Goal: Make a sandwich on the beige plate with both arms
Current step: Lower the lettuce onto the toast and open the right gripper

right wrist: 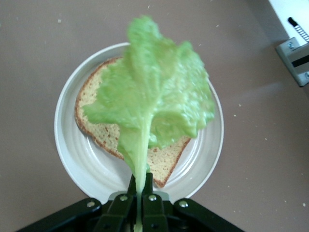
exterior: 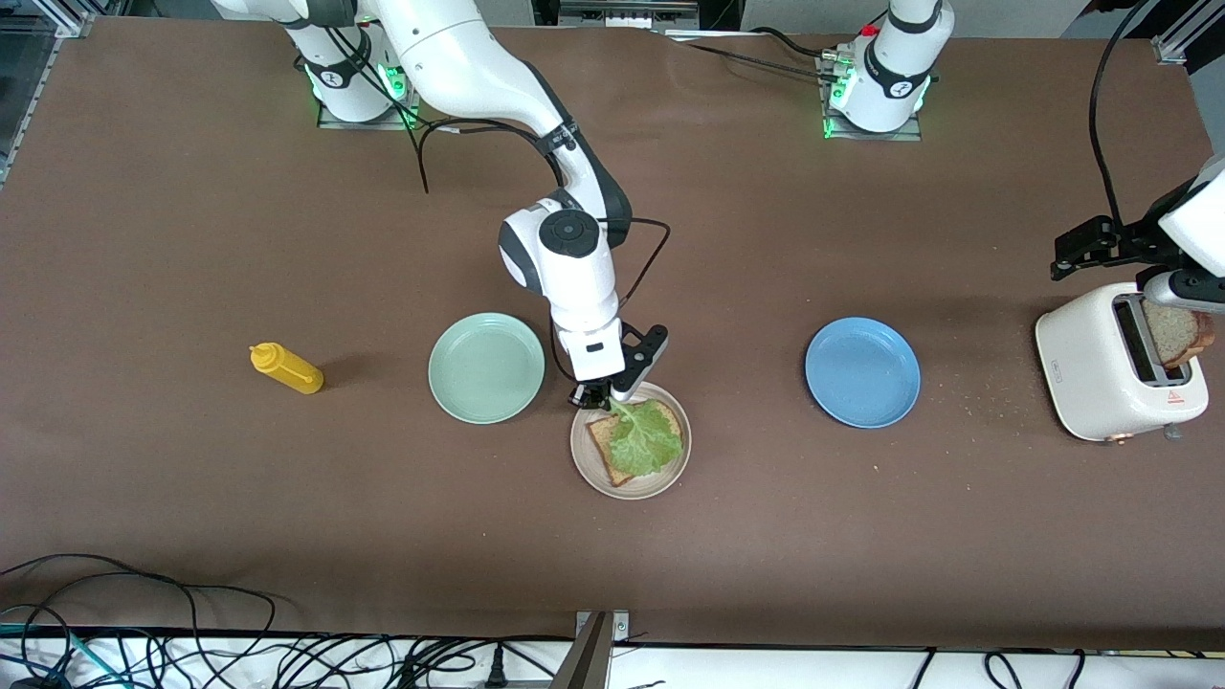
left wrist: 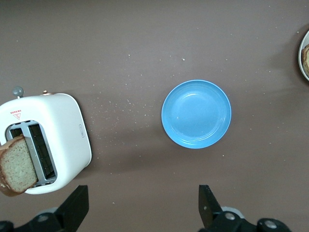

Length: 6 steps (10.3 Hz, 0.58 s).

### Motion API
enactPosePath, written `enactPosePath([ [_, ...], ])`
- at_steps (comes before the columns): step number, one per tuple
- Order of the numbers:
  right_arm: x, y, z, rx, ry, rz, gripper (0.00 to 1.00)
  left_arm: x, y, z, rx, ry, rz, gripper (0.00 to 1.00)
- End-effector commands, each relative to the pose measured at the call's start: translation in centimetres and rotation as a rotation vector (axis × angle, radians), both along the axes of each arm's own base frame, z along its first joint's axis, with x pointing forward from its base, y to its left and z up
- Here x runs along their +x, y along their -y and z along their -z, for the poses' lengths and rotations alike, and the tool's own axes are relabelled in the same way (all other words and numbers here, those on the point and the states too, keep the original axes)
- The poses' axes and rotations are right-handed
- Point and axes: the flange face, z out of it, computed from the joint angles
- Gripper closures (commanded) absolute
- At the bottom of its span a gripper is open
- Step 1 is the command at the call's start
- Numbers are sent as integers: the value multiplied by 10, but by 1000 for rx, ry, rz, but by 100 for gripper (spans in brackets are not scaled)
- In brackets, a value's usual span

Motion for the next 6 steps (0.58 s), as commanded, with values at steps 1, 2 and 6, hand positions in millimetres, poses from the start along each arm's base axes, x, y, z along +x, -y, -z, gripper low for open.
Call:
enactPosePath([
  [1,4,-8,10,-5,38,-40,100,3,0,-6,-23,11,-1,0],
  [2,4,-7,13,-8,36,-38,100,3,0,-6,-23,11,-1,0],
  [6,5,-4,33,-14,46,-43,100,8,-9,-9,-11,26,-23,0],
])
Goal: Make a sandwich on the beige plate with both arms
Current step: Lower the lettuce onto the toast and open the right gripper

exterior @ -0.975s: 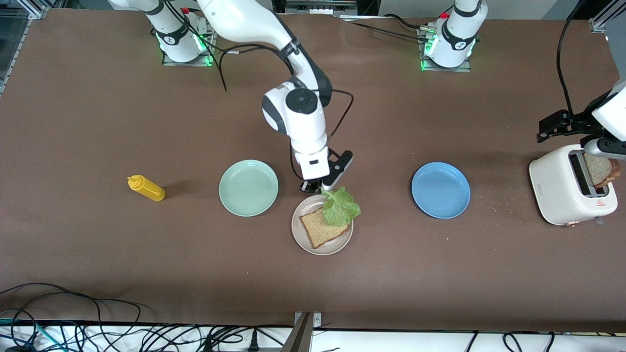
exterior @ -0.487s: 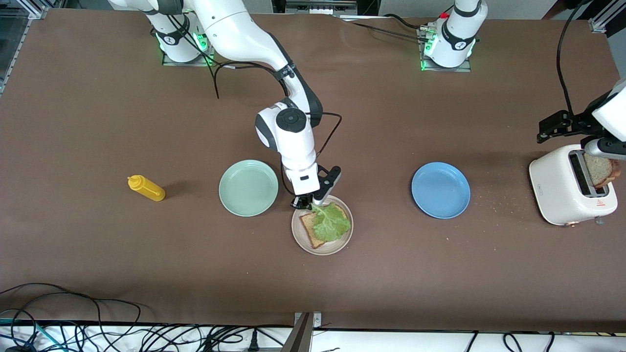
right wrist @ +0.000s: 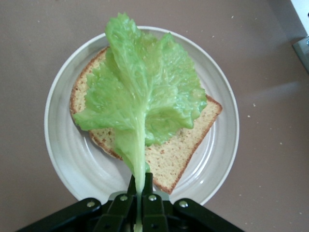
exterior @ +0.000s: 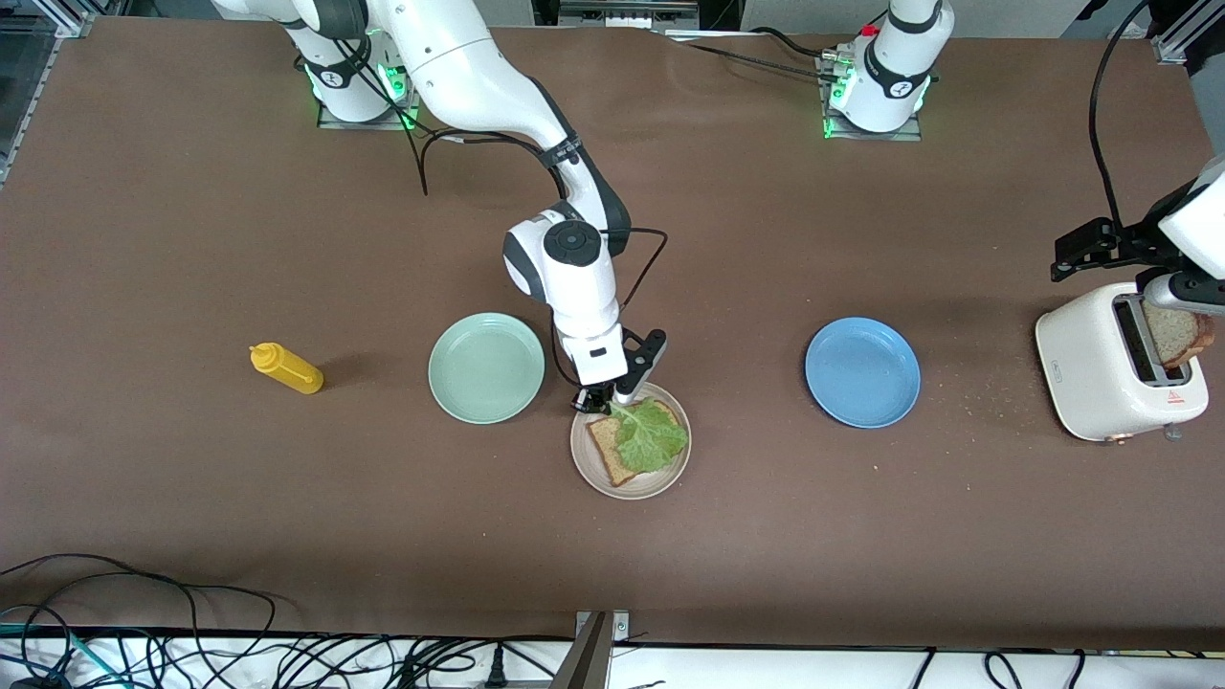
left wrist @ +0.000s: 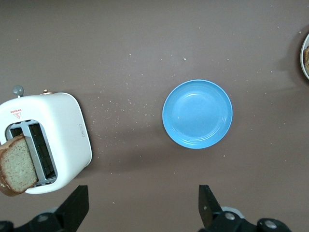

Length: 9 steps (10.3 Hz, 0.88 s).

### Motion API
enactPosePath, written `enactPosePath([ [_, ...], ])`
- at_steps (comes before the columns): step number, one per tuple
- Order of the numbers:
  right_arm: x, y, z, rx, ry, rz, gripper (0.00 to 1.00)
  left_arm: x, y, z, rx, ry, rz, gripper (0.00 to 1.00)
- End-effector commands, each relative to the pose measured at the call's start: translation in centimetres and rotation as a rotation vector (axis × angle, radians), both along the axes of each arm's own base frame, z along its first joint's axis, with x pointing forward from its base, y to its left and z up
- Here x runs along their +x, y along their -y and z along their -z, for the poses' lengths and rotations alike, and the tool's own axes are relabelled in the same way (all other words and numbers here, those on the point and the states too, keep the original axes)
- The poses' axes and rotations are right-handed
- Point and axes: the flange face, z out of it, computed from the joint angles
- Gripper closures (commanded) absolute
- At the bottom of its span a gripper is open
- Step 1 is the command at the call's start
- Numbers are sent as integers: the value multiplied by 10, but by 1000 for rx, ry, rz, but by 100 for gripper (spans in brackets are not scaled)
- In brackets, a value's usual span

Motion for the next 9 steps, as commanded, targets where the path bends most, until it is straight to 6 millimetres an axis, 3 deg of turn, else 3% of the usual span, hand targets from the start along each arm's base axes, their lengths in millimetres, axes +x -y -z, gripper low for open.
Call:
enactPosePath([
  [1,7,-4,3,2,35,-23,100,6,-5,-13,-9,30,-16,0],
  [2,7,-4,2,4,35,-22,80,9,-7,-16,-5,39,-19,0],
  [3,7,-4,1,11,33,-16,58,13,-22,-17,-4,46,-44,0],
  [4,8,-3,0,12,30,-13,18,15,-41,-13,-7,41,-77,0],
  [5,9,-3,-5,13,32,-15,12,17,-60,-14,-11,46,-103,0],
  [6,11,0,-10,9,23,-8,11,16,-72,-29,-13,79,-118,0],
  [7,15,7,-18,-3,-11,16,7,16,-72,-37,-7,94,-117,0],
  [9,18,14,-72,51,-76,78,0,14,-71,-43,-4,103,-113,0],
])
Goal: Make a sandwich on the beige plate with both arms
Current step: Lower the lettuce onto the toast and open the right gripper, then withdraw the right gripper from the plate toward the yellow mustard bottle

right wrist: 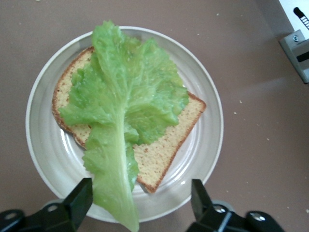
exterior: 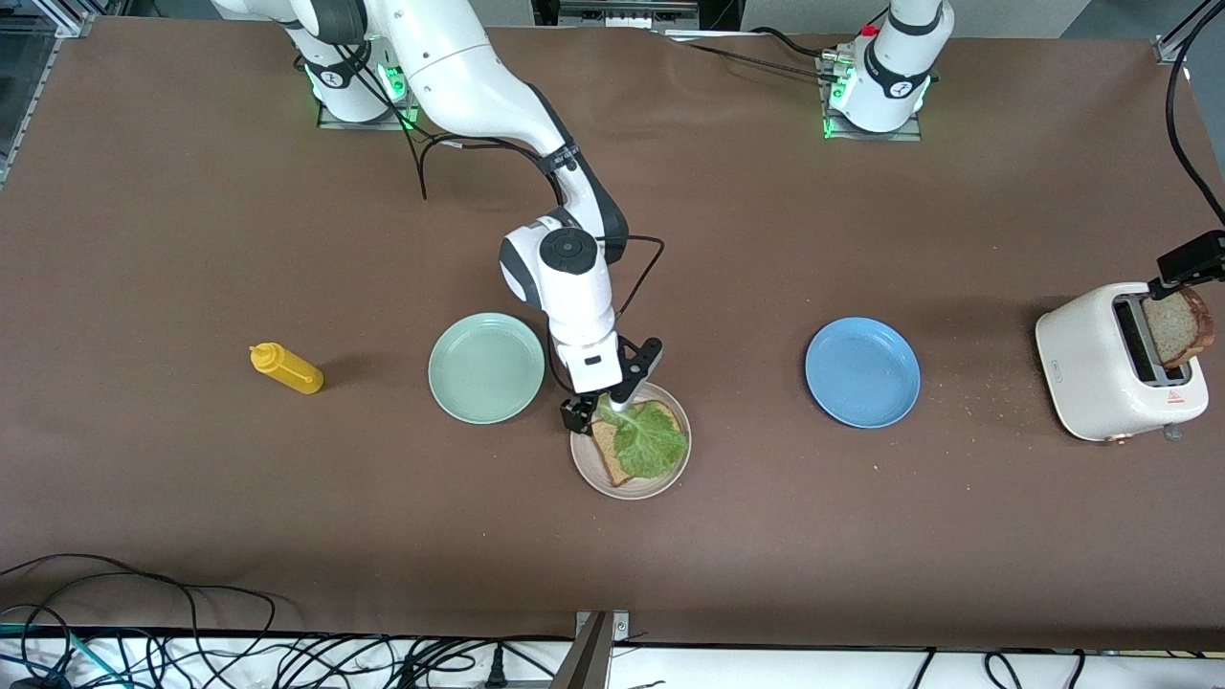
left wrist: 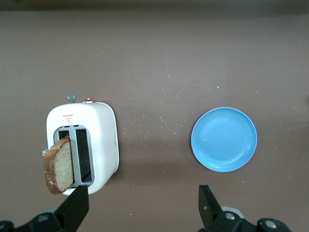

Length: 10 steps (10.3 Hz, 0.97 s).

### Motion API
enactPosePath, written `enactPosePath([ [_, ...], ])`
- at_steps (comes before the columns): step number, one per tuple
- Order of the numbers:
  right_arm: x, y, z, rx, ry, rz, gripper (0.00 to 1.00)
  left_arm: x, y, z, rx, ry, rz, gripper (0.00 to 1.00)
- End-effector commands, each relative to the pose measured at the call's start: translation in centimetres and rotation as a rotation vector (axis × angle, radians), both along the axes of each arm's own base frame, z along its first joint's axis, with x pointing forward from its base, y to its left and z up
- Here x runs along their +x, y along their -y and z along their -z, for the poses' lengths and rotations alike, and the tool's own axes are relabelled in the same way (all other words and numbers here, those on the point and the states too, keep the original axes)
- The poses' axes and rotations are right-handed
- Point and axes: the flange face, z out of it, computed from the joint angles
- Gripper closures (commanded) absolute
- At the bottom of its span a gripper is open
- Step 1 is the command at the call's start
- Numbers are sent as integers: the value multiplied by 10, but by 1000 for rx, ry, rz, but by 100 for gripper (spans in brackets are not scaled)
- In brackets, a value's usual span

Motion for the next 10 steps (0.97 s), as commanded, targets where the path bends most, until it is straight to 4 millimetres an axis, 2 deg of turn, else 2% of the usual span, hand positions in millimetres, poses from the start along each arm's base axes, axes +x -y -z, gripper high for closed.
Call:
enactPosePath([
  [1,6,21,-85,27,-101,68,0,3,12,-9,-16,11,23,0],
  [2,9,44,-122,5,-163,132,0,4,19,-8,-18,8,34,0],
  [4,6,106,-207,-2,-294,375,0,7,38,-16,-16,24,68,0],
  [5,4,143,-237,-21,-352,489,0,7,42,-25,-22,44,70,0],
  [6,5,181,-264,-35,-383,557,0,6,45,-26,-24,43,76,0],
  [8,-1,263,-302,-60,-477,666,0,6,54,-28,-22,45,90,0],
  [9,-9,301,-311,-60,-530,705,0,6,53,-28,-23,46,88,0],
  [10,-13,350,-314,-44,-570,700,0,6,52,-28,-26,46,87,0],
])
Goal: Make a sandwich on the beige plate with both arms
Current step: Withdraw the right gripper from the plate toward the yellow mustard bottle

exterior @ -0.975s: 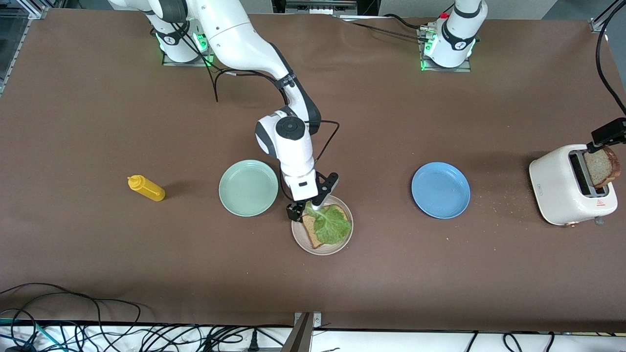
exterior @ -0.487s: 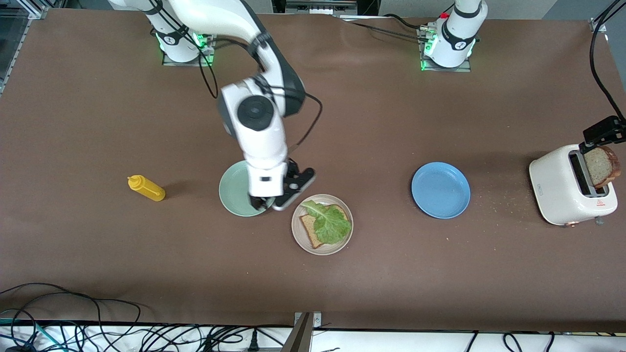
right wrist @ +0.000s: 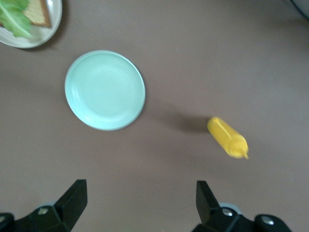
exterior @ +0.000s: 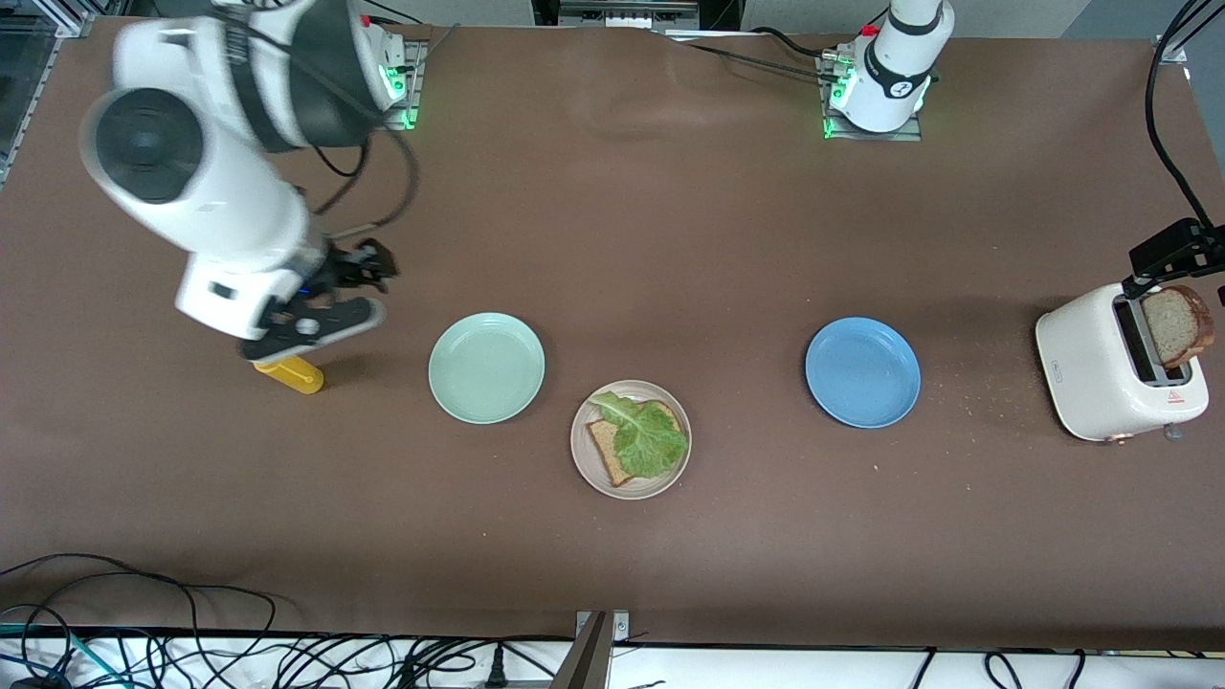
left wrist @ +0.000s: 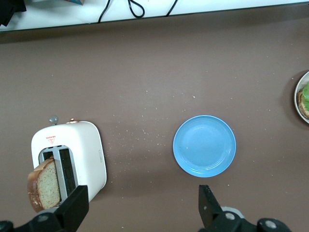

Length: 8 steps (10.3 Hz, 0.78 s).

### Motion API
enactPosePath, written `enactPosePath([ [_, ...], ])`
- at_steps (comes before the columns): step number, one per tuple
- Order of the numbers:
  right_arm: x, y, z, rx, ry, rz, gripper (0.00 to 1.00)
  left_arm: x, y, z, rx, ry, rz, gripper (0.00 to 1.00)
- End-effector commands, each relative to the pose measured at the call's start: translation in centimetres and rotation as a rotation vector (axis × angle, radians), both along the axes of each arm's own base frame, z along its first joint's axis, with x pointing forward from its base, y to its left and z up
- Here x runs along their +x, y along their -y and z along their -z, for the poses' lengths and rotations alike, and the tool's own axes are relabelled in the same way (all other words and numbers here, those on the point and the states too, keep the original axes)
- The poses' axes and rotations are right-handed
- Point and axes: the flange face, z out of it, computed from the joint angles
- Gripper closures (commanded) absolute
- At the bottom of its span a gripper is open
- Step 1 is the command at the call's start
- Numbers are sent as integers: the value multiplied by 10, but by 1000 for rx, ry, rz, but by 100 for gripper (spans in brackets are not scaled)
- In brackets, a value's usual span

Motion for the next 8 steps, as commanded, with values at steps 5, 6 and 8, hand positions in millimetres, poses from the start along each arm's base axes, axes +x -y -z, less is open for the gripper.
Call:
enactPosePath([
  [5,-41,233,44,246,-90,-178,0,0,2,-7,-17,2,0,0],
  [6,-49,259,65,283,-78,-210,0,0,1,-7,-18,2,-3,0],
  [8,-64,302,110,373,7,-347,0,-1,0,-7,-19,1,-1,0],
])
